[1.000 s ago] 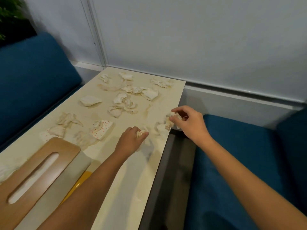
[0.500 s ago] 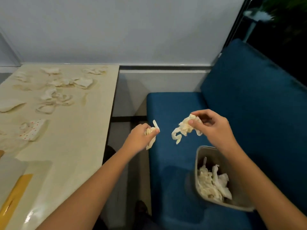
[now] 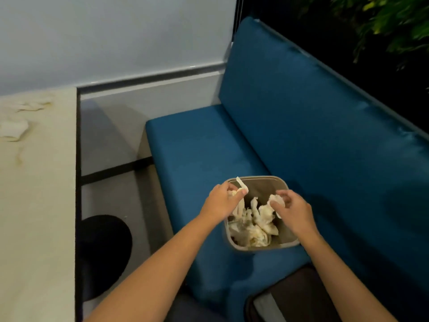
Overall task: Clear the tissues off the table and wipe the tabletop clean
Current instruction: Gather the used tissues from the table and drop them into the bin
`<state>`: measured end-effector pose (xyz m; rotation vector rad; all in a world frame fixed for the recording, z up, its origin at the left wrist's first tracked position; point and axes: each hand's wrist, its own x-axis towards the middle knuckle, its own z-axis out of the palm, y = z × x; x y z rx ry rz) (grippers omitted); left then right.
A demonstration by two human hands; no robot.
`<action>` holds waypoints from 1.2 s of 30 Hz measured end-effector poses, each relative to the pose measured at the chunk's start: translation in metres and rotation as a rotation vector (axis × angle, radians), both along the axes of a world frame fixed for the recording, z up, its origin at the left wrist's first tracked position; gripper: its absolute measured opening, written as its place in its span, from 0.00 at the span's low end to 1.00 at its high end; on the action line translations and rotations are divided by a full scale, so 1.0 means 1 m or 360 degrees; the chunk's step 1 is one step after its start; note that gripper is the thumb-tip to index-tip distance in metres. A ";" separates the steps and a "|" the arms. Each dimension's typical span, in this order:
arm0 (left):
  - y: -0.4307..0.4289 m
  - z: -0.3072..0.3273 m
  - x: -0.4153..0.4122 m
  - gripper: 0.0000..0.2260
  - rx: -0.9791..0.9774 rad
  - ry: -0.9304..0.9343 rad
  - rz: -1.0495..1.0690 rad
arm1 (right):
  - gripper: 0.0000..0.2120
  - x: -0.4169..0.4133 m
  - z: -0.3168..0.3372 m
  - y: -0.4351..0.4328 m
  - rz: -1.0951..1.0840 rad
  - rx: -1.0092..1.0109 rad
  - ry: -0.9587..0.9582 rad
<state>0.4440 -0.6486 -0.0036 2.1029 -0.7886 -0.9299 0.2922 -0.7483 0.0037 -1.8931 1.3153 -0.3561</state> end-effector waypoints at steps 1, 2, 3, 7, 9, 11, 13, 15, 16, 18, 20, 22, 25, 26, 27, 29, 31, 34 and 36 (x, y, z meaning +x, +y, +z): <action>-0.004 -0.002 -0.003 0.19 0.0002 0.0048 0.0006 | 0.16 -0.004 -0.009 -0.002 -0.0019 0.0016 0.0097; -0.007 -0.004 -0.004 0.21 0.0012 0.0080 0.0007 | 0.18 -0.007 -0.014 -0.003 -0.0048 0.0014 0.0143; -0.009 -0.005 -0.005 0.23 0.0032 0.0091 0.0004 | 0.18 -0.008 -0.017 -0.004 -0.0081 -0.0001 0.0151; -0.007 -0.008 0.002 0.24 0.0111 0.0056 -0.0029 | 0.15 0.001 -0.015 -0.003 -0.0092 0.0009 0.0067; 0.000 -0.007 0.008 0.23 0.0114 0.0030 -0.0034 | 0.14 0.013 -0.011 0.000 -0.0016 -0.0024 0.0035; 0.010 -0.005 0.017 0.22 0.0097 -0.0001 -0.0004 | 0.13 0.026 -0.005 0.005 0.0056 -0.0043 -0.0005; 0.022 0.000 0.028 0.21 0.0071 -0.0039 0.0048 | 0.13 0.042 0.001 0.012 0.0138 -0.0047 -0.0041; 0.038 0.008 0.040 0.19 0.0035 -0.0080 0.0117 | 0.12 0.060 0.006 0.022 0.0233 -0.0045 -0.0098; 0.047 0.013 0.046 0.18 0.0017 -0.0103 0.0158 | 0.12 0.070 0.009 0.028 0.0285 -0.0049 -0.0120; 0.071 0.022 0.059 0.16 -0.0024 -0.0142 0.0272 | 0.11 0.093 0.013 0.044 0.0416 -0.0070 -0.0144; 0.095 0.032 0.072 0.15 -0.0047 -0.0166 0.0374 | 0.10 0.117 0.018 0.060 0.0546 -0.0090 -0.0173; 0.123 0.040 0.086 0.14 -0.0052 -0.0207 0.0503 | 0.10 0.142 0.023 0.081 0.0682 -0.0100 -0.0215; 0.166 0.053 0.105 0.13 -0.0068 -0.0272 0.0734 | 0.09 0.178 0.032 0.114 0.0892 -0.0097 -0.0290; 0.181 0.056 0.110 0.13 -0.0071 -0.0300 0.0808 | 0.09 0.189 0.035 0.126 0.0958 -0.0082 -0.0320; 0.197 0.059 0.116 0.13 -0.0077 -0.0317 0.0893 | 0.09 0.202 0.037 0.139 0.1032 -0.0064 -0.0341; 0.222 0.061 0.124 0.13 -0.0082 -0.0323 0.1038 | 0.08 0.221 0.041 0.162 0.1144 -0.0036 -0.0360; 0.248 0.060 0.132 0.13 -0.0086 -0.0330 0.1188 | 0.08 0.239 0.042 0.184 0.1267 -0.0023 -0.0360; 0.283 0.057 0.145 0.12 -0.0099 -0.0320 0.1400 | 0.09 0.264 0.041 0.214 0.1440 -0.0016 -0.0335; 0.305 0.054 0.153 0.12 -0.0090 -0.0325 0.1529 | 0.09 0.279 0.038 0.232 0.1548 0.0028 -0.0323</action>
